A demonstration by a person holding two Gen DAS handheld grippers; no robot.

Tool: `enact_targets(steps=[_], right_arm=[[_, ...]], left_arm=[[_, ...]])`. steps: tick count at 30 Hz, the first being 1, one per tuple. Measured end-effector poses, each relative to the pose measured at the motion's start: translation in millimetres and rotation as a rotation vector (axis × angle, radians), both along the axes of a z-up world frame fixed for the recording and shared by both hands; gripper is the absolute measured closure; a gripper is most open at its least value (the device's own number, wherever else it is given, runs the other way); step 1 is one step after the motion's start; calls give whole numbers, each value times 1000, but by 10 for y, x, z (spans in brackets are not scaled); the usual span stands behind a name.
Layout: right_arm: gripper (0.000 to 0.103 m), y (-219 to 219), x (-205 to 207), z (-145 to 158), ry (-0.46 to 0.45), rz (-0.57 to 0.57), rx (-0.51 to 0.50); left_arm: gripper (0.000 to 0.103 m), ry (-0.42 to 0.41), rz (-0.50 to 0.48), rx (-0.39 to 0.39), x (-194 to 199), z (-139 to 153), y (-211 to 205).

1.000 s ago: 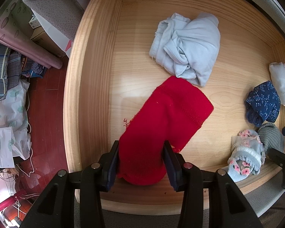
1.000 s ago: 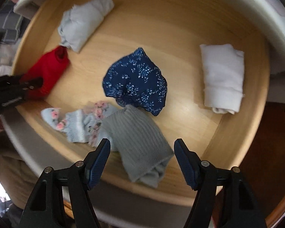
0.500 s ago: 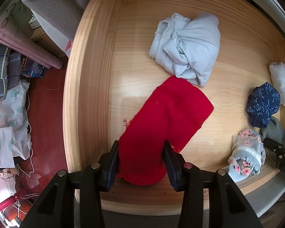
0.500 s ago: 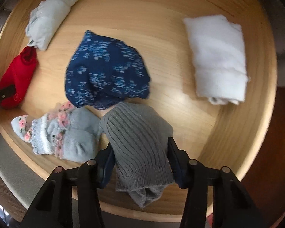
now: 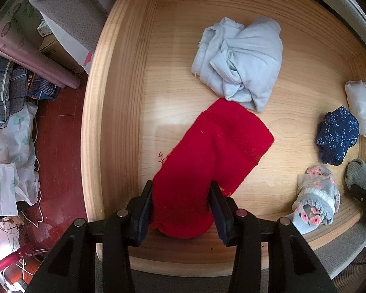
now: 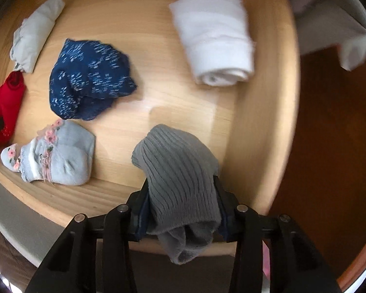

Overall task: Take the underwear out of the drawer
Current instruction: 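Close the right gripper on the grey ribbed sock, then lift the red garment with the left gripper over the white box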

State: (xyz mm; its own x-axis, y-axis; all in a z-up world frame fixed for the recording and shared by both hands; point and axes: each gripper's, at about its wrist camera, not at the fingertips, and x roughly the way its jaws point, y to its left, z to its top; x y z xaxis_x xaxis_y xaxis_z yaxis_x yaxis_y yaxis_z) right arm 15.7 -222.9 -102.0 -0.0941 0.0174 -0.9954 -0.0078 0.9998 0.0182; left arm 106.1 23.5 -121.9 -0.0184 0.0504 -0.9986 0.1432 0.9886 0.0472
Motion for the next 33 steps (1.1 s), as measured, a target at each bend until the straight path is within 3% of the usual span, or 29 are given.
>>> enact_targets(steps=[6, 10, 21, 33], right_arm=[[64, 29, -8, 33, -18, -12, 6], [64, 51, 53, 102, -23, -13, 7], [64, -192, 70, 264, -31, -20, 20], [64, -95, 132, 192, -23, -14, 14]], left_arm=[[60, -1, 6, -14, 2, 4, 23], [66, -5, 28, -42, 10, 24, 75], [72, -26, 65, -105, -46, 221, 198], [72, -132, 13, -158, -196, 1053, 266]])
